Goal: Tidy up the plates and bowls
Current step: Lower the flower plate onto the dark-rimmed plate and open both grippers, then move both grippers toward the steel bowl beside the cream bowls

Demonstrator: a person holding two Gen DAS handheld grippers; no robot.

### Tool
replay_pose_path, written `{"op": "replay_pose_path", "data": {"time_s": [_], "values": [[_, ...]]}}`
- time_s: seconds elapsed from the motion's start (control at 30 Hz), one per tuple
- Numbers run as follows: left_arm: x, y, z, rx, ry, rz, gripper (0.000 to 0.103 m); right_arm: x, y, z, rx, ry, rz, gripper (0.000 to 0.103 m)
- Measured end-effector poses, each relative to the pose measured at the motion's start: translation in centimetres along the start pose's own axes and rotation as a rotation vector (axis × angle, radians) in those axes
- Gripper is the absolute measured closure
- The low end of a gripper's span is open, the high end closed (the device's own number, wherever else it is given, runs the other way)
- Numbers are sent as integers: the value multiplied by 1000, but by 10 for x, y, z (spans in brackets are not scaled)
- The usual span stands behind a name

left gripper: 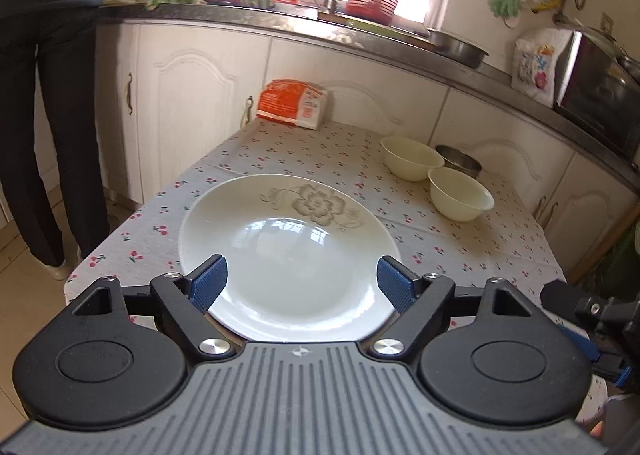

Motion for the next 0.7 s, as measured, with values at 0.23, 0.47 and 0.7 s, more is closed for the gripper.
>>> {"op": "replay_pose_path", "data": {"time_s": [0.23, 0.47, 0.7], "values": [[-17, -42, -5, 111, -4, -40, 0, -33, -18, 15, 19, -77, -50, 1], [-29, -78, -5, 214, -20, -88, 0, -66, -36, 39, 36, -154, -126, 1], [-24, -103, 4, 260, -20, -150, 0, -90, -44, 65, 42, -209, -164, 1]]}}
Point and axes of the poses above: each gripper's, at about its wrist camera, not at the fingertips, and x roughly the way its jaws point, y to its left, z to its top, the point moved 7 cm from there along x, roughly the way its jaws point, and after that the axes turned 3 degrees about -z, right-handed, at the moved point
